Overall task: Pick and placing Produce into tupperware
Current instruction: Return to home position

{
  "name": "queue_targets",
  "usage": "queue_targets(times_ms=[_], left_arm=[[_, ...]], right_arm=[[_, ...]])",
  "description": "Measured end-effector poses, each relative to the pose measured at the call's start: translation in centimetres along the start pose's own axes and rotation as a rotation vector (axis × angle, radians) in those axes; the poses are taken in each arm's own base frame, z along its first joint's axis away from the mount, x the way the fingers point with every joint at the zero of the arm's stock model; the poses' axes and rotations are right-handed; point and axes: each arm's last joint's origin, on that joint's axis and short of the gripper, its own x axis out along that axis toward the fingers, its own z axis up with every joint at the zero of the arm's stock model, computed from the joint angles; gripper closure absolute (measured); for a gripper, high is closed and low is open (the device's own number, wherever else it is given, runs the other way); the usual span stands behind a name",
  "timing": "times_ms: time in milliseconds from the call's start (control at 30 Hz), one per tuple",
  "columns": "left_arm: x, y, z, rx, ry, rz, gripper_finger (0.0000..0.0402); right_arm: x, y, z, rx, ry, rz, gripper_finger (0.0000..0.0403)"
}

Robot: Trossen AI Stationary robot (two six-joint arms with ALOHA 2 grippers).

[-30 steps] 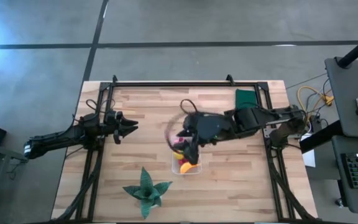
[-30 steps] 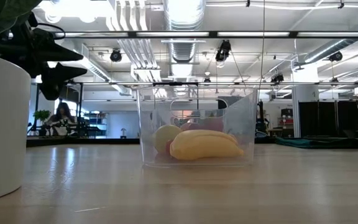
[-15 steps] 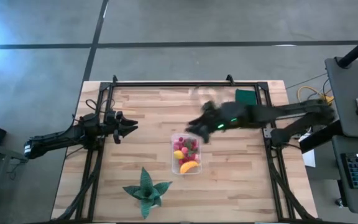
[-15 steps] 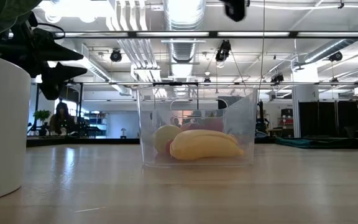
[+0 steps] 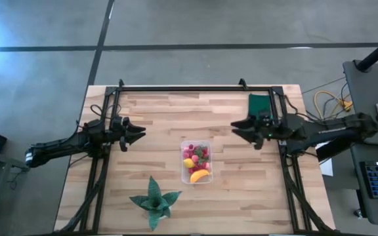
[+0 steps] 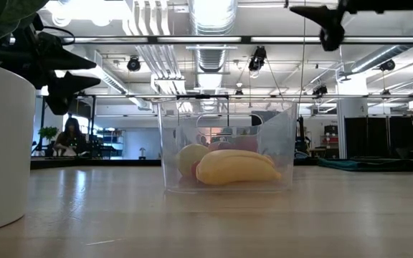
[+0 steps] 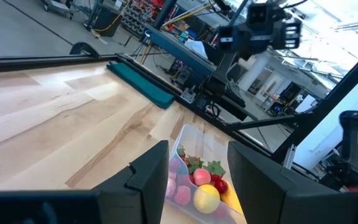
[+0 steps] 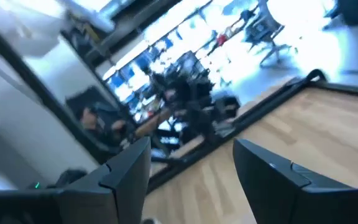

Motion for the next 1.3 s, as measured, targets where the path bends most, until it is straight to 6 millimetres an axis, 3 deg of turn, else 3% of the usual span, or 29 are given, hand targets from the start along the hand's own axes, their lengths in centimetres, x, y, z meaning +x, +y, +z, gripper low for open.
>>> queue_targets(times_ms=[433,667,867,1133,1300], left_arm=[[0.0,0.0,0.0,0.0,0.0,-0.003,0.0251],[0.0,0.0,0.0,0.0,0.0,-0.003,0.0251],[0.0,0.0,0.0,0.0,0.0,0.001,0.0251],[0.0,0.0,-0.1,0.0,0.003,0.003,0.0251],[0.0,0.1,-0.1,-0.001,0.006,0.004,0.0251]], right_arm=[[-7.4,-3.5,-3.6,-0.033,0.004,0.107,0.0183],[-10.6,-3.7,-3.2,-0.116,0.071,0.091,0.0183],[-10.8,-4.0,-3.4,-0.151,0.205,-0.006,0.0183],[-10.2,-7.6,-8.5,0.04,0.403,-0.279,0.0183],[-10.0,-6.8,-7.4,0.08,0.388,-0.275,0.0183]])
